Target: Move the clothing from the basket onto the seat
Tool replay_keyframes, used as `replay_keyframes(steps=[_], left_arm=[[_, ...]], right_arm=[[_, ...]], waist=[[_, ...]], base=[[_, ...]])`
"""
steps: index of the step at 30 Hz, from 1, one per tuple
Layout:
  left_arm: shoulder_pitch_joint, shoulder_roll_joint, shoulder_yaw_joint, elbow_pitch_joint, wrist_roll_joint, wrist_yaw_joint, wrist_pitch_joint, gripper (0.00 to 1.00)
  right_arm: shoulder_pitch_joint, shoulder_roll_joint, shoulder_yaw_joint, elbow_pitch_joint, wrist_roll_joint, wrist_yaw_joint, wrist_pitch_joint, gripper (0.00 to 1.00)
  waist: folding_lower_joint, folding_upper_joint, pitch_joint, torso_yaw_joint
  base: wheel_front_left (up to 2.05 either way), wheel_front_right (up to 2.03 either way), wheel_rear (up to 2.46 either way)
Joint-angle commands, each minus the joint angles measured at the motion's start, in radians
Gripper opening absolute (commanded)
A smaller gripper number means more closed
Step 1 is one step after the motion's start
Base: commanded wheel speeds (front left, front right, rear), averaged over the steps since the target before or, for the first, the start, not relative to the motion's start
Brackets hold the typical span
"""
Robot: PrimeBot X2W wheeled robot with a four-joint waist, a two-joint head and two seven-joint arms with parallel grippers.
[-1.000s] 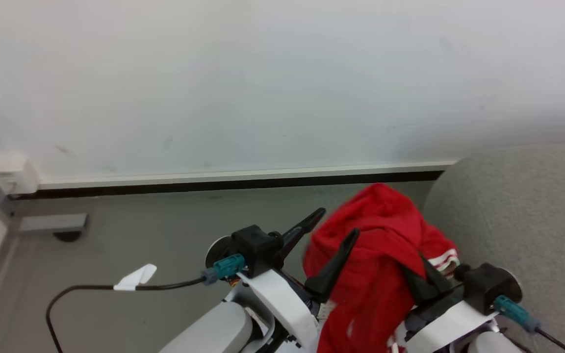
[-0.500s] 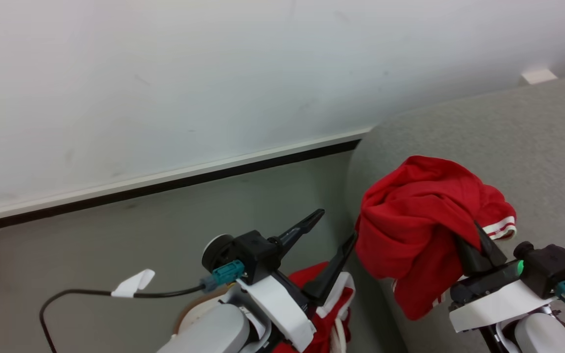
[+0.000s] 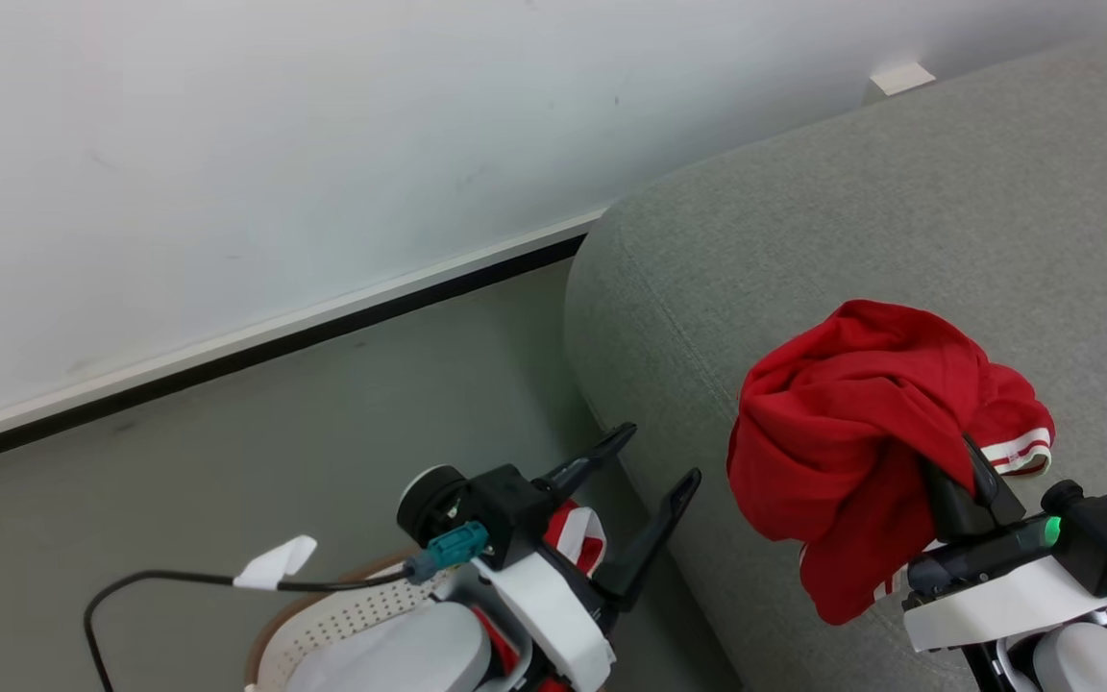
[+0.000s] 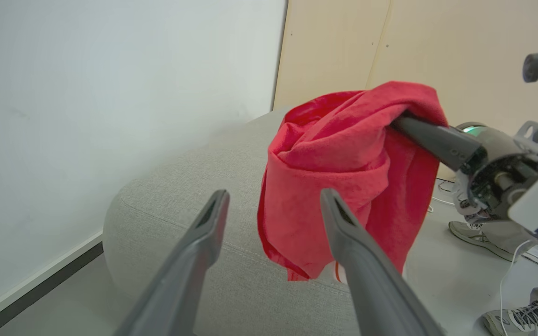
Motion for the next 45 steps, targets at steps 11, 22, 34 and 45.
replay_keyframes(steps=[11, 22, 34, 45], left_arm=[[-0.015, -0.013, -0.002, 0.025, 0.022, -0.021, -0.007, 1.00], [-0.065, 0.004, -0.018, 0.012, 0.047, -0.033, 0.007, 1.00], [-0.168, 0.000, -0.043, -0.031, 0.078, -0.042, 0.026, 1.00], [-0.254, -0.020, -0.059, -0.026, 0.111, -0.050, 0.011, 1.00]], right_arm=[[-0.010, -0.009, -0.043, -0.017, 0.019, -0.002, 0.000, 0.00], [-0.242, -0.121, -0.107, 0.056, 0.119, -0.002, 0.000, 0.00], [-0.542, -0.333, -0.166, 0.249, 0.194, -0.002, 0.004, 0.00], [-0.761, -0.467, -0.120, 0.550, 0.090, -0.002, 0.054, 0.00]], waist=[[-0.0001, -0.0001, 0.024, 0.011], [-0.0001, -0.0001, 0.149, 0.076], [-0.0001, -0.0001, 0.375, 0.207], [-0.0001, -0.0001, 0.537, 0.306]], base=[[0.00, 0.00, 0.00], [0.00, 0.00, 0.00], [0.00, 0.00, 0.00], [0.00, 0.00, 0.00]])
